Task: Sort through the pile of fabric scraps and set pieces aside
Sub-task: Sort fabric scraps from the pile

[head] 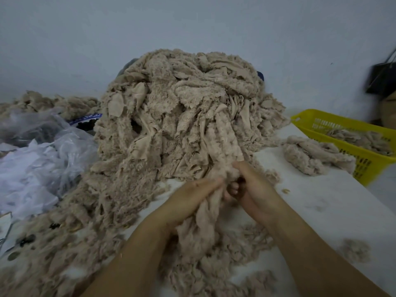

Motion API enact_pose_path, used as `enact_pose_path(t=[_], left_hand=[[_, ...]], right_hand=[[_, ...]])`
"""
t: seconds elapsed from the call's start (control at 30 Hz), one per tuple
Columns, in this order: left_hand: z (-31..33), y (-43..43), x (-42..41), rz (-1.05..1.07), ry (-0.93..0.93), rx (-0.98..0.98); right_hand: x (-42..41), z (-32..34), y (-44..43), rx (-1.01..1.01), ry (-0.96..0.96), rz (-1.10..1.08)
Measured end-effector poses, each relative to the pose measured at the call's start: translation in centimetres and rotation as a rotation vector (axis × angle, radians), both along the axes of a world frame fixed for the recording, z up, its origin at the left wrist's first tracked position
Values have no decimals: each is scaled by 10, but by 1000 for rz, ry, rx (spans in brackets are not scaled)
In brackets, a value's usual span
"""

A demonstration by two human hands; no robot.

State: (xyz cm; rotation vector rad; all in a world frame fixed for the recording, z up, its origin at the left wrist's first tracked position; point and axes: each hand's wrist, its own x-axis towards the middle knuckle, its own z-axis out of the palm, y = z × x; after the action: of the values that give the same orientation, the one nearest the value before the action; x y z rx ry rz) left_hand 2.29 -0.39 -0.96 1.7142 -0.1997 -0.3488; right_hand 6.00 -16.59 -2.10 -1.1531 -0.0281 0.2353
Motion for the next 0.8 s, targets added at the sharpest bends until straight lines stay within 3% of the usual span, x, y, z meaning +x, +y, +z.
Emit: enact_pose_path(t=[0.1, 0.27, 0.33, 0.43, 0.53, 0.8], left_hand=[[-5, 4, 7, 215, 136, -216], [-11, 3, 11, 128, 171, -326], [-11, 4, 13, 167, 210, -450], [-11, 5, 18, 281, 272, -640], [-11, 2, 19, 389, 220, -713], [-13, -1, 23, 462, 96, -682]], right_hand=[[-2, -4, 3, -94, -94, 53], [-11, -17, 20, -451, -208, 271], [-11, -21, 20, -506, -244, 306], [-10, -20, 20, -508, -263, 264], [-6, -17, 19, -484, -236, 150], [-5, -9, 19, -329, -194, 33]])
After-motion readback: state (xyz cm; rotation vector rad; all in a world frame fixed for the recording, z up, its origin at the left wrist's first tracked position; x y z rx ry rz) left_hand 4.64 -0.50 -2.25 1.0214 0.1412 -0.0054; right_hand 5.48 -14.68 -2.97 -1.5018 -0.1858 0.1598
